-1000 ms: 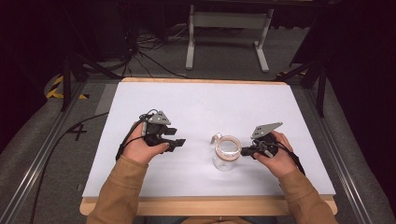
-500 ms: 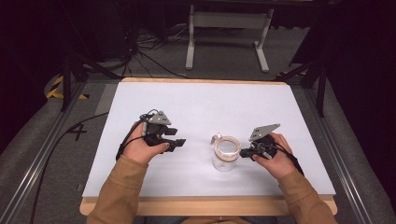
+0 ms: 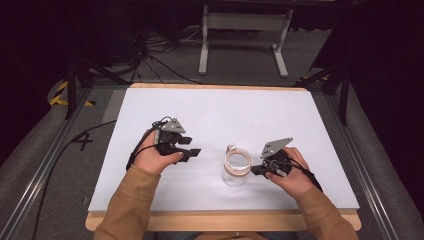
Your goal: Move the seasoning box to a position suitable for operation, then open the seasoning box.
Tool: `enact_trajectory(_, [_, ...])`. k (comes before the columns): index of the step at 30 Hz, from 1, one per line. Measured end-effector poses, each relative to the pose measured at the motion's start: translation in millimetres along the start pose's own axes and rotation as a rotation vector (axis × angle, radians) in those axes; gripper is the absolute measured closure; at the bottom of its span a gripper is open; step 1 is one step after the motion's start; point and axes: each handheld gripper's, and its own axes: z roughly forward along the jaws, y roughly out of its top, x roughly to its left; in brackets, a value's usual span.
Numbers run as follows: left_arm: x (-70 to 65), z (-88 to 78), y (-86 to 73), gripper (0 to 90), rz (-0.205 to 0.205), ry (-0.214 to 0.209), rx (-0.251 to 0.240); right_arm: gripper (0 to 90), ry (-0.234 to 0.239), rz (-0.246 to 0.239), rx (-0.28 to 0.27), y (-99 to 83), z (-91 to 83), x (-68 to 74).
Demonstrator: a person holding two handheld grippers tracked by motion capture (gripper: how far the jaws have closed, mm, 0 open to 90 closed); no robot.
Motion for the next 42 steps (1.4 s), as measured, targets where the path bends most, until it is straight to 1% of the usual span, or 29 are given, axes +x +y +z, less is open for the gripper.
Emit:
enact_trajectory(1, [0.6,-0.1,0.7,47.6,0.015,-0.006,0.009,90.0,0.002,-0.001,0.0,0.2,0.2,1.2])
enact_trajectory(3, [0.1,2.0,1.0,49.4,0.017,-0.017,-0.003,90.0,0.004,-0.005,0.002,0.7,1.3,3.2])
enact_trajectory(5, [-0.5,3.3,1.7,50.9,0.022,-0.031,0.0,90.0,0.004,-0.009,0.006,1.0,2.3,5.5])
enact_trajectory(10, [-0.6,4.6,3.2,51.0,0.024,-0.032,0.007,90.0,0.019,-0.025,0.009,2.2,4.4,10.2])
enact_trajectory(12, [0.5,5.2,3.2,52.2,0.035,-0.033,0.004,90.0,0.024,-0.039,0.01,3.1,6.2,13.4])
enact_trajectory(13, [0.5,5.2,3.2,53.8,0.035,-0.033,0.004,90.0,0.024,-0.039,0.01,3.1,6.2,13.4])
enact_trajectory(14, [0.0,6.3,3.1,54.5,0.025,-0.046,0.002,90.0,0.022,-0.037,0.012,3.9,8.0,15.9])
enact_trajectory(15, [0.0,6.3,3.4,55.6,0.027,-0.052,0.009,90.0,0.025,-0.039,0.014,4.3,8.4,16.7])
enact_trajectory(18, [-0.1,6.8,3.8,58.0,0.021,-0.057,0.013,90.0,0.025,-0.048,0.015,5.3,10.5,19.1])
enact_trajectory(21, [0.5,6.4,4.2,60.0,0.016,-0.058,0.017,90.0,0.031,-0.043,0.007,4.7,10.4,18.8])
enact_trajectory(22, [1.3,5.3,4.9,61.3,0.008,-0.059,0.019,90.0,0.032,-0.041,0.006,4.2,9.1,18.0])
enact_trajectory(24, [2.0,4.0,5.8,62.6,0.011,-0.058,0.021,90.0,0.034,-0.039,0.003,3.7,7.5,17.3])
enact_trajectory(25, [2.1,3.7,6.3,65.6,0.011,-0.059,0.017,90.0,0.026,-0.026,-0.005,2.1,3.1,15.0])
enact_trajectory(27, [2.0,1.6,8.8,67.4,0.012,-0.058,0.019,90.0,0.017,-0.02,-0.013,0.8,-0.2,13.1])
enact_trajectory(28, [1.7,0.5,10.6,67.4,0.014,-0.058,0.014,90.0,0.011,-0.017,-0.02,-0.2,-2.4,11.8])
enact_trajectory(30, [1.0,-1.9,14.2,70.8,0.019,-0.067,-0.006,90.0,-0.01,0.003,-0.039,-4.7,-11.4,7.0])
enact_trajectory(32, [0.5,-3.4,17.5,73.8,0.026,-0.089,-0.034,90.0,-0.027,0.019,-0.052,-8.9,-18.1,3.3])
enact_trajectory(33, [-0.6,-3.9,19.0,74.8,0.024,-0.101,-0.052,90.0,-0.031,0.024,-0.058,-10.7,-20.5,1.8])
enact_trajectory(34, [-0.6,-4.4,20.2,76.2,0.032,-0.107,-0.056,90.0,-0.037,0.037,-0.067,-13.7,-24.6,-0.5])
enact_trajectory(36, [-1.9,-3.8,23.2,78.4,0.04,-0.113,-0.083,90.0,-0.047,0.055,-0.081,-17.4,-29.9,-3.7])
enact_trajectory(39, [-3.0,1.1,28.3,81.0,0.038,-0.137,-0.122,90.0,-0.064,0.08,-0.097,-23.3,-37.4,-7.6])
enact_trajectory(42, [-3.7,9.8,33.1,81.3,0.037,-0.147,-0.13,90.0,-0.073,0.093,-0.108,-26.6,-41.0,-10.1])
